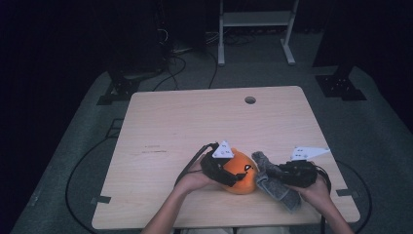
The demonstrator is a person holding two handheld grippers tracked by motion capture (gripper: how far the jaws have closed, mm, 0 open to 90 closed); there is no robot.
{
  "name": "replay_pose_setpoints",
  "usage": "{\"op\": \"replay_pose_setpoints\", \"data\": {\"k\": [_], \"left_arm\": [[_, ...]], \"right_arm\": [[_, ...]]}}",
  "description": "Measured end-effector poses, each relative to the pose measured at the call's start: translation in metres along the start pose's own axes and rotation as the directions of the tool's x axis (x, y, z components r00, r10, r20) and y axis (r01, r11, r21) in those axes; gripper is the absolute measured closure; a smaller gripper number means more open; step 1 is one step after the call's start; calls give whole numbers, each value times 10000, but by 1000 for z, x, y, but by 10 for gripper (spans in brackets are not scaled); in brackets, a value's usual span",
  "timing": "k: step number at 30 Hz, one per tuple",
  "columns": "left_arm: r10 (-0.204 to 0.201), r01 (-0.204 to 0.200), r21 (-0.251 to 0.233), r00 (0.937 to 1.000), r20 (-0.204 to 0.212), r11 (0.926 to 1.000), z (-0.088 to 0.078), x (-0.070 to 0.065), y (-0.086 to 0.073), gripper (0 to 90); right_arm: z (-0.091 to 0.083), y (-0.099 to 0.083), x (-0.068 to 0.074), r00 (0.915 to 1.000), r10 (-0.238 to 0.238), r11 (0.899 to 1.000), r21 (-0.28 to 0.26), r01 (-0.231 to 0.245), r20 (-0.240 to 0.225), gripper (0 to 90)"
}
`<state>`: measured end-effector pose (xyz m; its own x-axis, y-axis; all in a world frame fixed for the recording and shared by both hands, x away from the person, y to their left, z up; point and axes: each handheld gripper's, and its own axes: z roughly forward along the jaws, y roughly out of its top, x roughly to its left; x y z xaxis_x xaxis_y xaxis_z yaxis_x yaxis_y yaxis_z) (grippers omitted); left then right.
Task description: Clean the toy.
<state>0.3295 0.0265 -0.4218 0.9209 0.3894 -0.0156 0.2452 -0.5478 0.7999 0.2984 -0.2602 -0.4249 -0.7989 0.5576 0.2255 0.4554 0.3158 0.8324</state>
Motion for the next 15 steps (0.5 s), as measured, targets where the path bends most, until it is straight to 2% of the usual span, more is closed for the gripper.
{"op": "replay_pose_setpoints", "data": {"k": [1, 4, 6, 10, 11, 12, 13, 15], "left_arm": [[37, -34, 101, 9996, -281, 9999, 1, -2, -1, 240], [439, -430, 133, 9967, -682, 9990, 0, -9, -1, 416], [560, -558, 53, 9972, -494, 9984, -4, -14, 0, 479], [696, -729, -399, 9945, -786, 9965, -15, -17, 2, 528], [696, -729, -399, 9945, -786, 9965, -15, -17, 2, 533], [613, -672, -680, 9944, -857, 9954, -18, -13, 3, 539], [613, -672, -680, 9944, -857, 9954, -18, -13, 3, 541], [620, -736, -796, 9883, -1391, 9941, -21, -4, 5, 541]], "right_arm": [[-3, -1, -2, 9999, 57, 10000, -42, -56, 106, 751], [-13, -5, -11, 9982, 400, 9987, -333, -385, 445, 751], [-18, -7, -16, 9960, 568, 9973, -497, -534, 693, 752], [-28, -9, -23, 9894, 656, 9964, -613, -581, 1297, 751], [-28, -9, -23, 9894, 656, 9964, -613, -581, 1297, 751], [-32, -10, -28, 9814, 725, 9966, -522, -642, 1777, 745], [-33, -11, -30, 9788, 781, 9960, -566, -685, 1892, 739], [-31, -12, -36, 9712, 865, 9958, -471, -780, 2221, 721]]}}
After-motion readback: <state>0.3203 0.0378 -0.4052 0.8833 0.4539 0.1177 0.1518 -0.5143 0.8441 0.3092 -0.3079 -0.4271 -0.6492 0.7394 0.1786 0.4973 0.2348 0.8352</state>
